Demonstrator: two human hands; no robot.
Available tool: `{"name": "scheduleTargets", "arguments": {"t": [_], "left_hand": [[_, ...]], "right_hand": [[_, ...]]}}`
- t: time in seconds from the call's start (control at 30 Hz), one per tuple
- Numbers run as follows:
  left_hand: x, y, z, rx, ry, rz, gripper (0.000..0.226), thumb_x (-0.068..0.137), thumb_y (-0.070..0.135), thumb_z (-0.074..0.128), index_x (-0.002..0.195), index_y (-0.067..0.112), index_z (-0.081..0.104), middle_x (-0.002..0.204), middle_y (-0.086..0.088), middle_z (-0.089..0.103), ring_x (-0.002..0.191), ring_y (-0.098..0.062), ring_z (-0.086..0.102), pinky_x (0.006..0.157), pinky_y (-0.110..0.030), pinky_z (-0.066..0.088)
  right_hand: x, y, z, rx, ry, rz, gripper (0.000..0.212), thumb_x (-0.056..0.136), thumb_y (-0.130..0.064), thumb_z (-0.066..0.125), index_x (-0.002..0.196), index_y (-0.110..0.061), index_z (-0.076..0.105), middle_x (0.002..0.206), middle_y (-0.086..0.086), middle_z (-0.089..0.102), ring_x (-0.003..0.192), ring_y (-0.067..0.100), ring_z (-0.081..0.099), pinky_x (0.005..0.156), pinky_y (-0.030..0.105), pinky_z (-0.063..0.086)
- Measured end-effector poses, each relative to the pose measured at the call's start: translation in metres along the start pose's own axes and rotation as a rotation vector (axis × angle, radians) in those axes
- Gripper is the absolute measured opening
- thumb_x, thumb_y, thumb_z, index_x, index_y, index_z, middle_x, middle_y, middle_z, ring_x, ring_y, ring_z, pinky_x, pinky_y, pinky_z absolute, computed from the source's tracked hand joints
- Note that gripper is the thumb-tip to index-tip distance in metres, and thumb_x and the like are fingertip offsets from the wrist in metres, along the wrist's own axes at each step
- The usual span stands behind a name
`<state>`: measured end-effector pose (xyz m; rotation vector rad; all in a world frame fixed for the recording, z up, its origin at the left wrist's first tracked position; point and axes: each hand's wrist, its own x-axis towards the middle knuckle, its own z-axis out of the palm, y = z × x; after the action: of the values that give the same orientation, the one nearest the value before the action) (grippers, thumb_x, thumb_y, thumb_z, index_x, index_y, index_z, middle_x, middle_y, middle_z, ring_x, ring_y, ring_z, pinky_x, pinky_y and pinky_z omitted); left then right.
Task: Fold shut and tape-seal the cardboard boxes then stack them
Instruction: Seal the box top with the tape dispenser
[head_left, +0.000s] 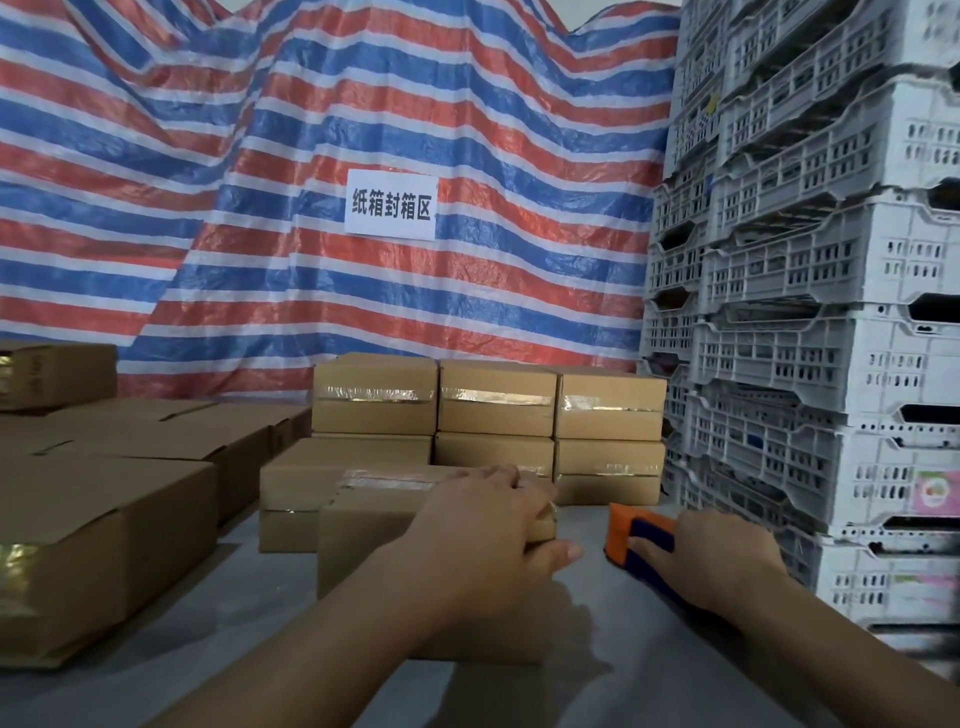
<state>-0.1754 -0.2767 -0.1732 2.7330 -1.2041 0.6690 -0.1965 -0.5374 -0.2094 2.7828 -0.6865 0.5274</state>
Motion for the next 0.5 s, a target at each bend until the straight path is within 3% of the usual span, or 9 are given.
{"name": "scheduleTargets", "arguments": {"t": [0.13, 0.2, 0.27, 0.37, 0.5], "left_hand": [[-0.001, 0.000, 0.000, -0.004, 0.005, 0.002, 0.062, 0.093, 0.069, 0.033, 0.145, 0.034, 0.033, 0.144, 0.000, 0.045, 0.129, -0.019, 0.044, 0.107, -0.040, 0.036], [-0.001, 0.001, 0.000, -0.002, 0.009, 0.003, 0.062, 0.094, 0.068, 0.034, 0.145, 0.034, 0.033, 0.145, 0.000, 0.045, 0.130, -0.019, 0.044, 0.108, -0.040, 0.035], [-0.001, 0.001, 0.000, 0.006, 0.009, 0.005, 0.062, 0.094, 0.068, 0.034, 0.145, 0.033, 0.033, 0.146, -0.001, 0.044, 0.131, -0.019, 0.043, 0.108, -0.040, 0.034], [-0.001, 0.001, 0.000, 0.005, 0.007, 0.006, 0.063, 0.094, 0.068, 0.033, 0.146, 0.033, 0.033, 0.148, -0.002, 0.043, 0.134, -0.020, 0.041, 0.110, -0.041, 0.033], [-0.002, 0.001, 0.001, 0.025, 0.028, 0.005, 0.066, 0.092, 0.070, 0.030, 0.146, 0.032, 0.034, 0.150, -0.004, 0.042, 0.138, -0.022, 0.037, 0.111, -0.040, 0.031]], "right_hand": [[-0.003, -0.010, -0.020, -0.066, 0.039, -0.034, 0.062, 0.091, -0.079, 0.016, 0.100, -0.036, 0.060, 0.075, -0.005, 0.052, 0.069, 0.014, 0.057, 0.057, 0.028, 0.046], [-0.004, -0.018, -0.034, 0.262, 0.169, -0.035, 0.067, 0.090, -0.078, 0.014, 0.096, -0.032, 0.061, 0.081, -0.001, 0.059, 0.074, 0.018, 0.059, 0.064, 0.033, 0.050], [-0.006, -0.030, -0.048, 0.797, 0.185, -0.018, 0.068, 0.092, -0.074, 0.021, 0.088, -0.020, 0.061, 0.085, 0.002, 0.065, 0.080, 0.019, 0.062, 0.071, 0.037, 0.051], [-0.017, -0.052, -0.062, 1.303, -0.171, 0.115, 0.044, 0.100, -0.056, 0.041, 0.104, -0.017, 0.063, 0.096, 0.005, 0.070, 0.088, 0.021, 0.065, 0.075, 0.038, 0.054], [-0.033, -0.067, -0.052, 1.453, -0.425, 0.138, 0.036, 0.101, -0.047, 0.049, 0.122, -0.019, 0.057, 0.098, 0.006, 0.071, 0.082, 0.018, 0.065, 0.061, 0.029, 0.048]]}}
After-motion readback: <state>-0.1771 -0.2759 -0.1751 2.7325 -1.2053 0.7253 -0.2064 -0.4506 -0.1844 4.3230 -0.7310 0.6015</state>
